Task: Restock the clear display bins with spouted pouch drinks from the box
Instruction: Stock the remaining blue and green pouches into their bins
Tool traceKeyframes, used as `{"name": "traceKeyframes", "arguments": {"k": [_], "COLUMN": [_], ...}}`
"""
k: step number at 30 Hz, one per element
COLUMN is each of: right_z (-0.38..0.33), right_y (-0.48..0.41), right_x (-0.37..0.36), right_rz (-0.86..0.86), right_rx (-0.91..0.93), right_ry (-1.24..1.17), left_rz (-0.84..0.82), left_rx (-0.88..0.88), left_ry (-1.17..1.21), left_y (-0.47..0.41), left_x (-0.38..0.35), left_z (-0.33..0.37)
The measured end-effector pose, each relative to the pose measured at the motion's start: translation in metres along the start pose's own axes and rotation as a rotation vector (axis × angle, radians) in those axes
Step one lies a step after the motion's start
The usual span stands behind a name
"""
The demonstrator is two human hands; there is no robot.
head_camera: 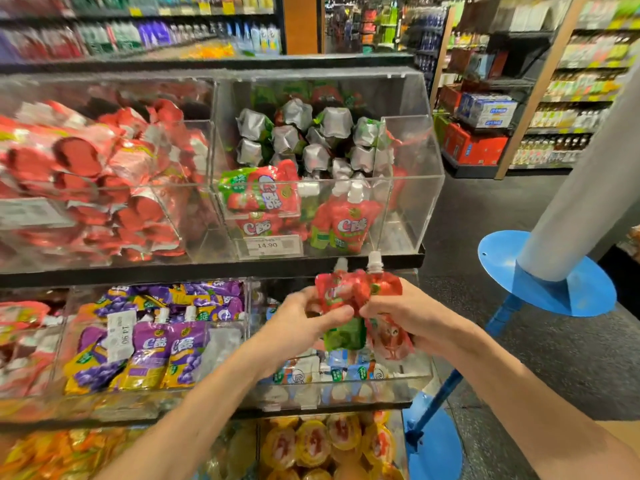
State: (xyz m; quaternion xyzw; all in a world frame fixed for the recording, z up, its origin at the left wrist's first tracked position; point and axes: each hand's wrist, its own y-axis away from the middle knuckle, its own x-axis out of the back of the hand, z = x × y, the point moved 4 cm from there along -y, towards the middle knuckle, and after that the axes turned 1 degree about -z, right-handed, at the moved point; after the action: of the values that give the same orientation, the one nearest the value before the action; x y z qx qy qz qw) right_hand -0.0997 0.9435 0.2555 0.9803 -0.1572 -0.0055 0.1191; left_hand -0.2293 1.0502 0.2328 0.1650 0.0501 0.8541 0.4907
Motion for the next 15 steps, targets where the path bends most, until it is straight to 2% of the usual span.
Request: {"name": "traceKeyframes", "arguments": {"k": [5,9,11,13,15], "right_z": [-0.073,-0.138,-0.169,-0.191,-0.204], "right_y": [0.008,0.006,0.000,-0.004,-0.004], "right_x": [-0.008,-0.014,-0.018,-0.014,-0.001], "right_rz": [-0.025,0.034,0.024,0.084,0.173], "right_rx": [0.178,0.347,0.431,0.444,0.432], "right_ry": [-0.089,-0.171,-0.146,-0.123,-0.153], "left_rz": [-0.013,-0.011,0.071,0.196,0.275], "left_rx": [-0.308,-0.613,-0.719,-0.783,-0.729], "left_ry": [0.133,-0.056,-0.186,-0.281,-0.275], "left_y": [0.035,0.053,0.051,0.047,0.036], "left_x": [0.041,0.063,0.073,0.086,0.099], "left_z": [0.070,0.130,0.158,0.186,0.204]}}
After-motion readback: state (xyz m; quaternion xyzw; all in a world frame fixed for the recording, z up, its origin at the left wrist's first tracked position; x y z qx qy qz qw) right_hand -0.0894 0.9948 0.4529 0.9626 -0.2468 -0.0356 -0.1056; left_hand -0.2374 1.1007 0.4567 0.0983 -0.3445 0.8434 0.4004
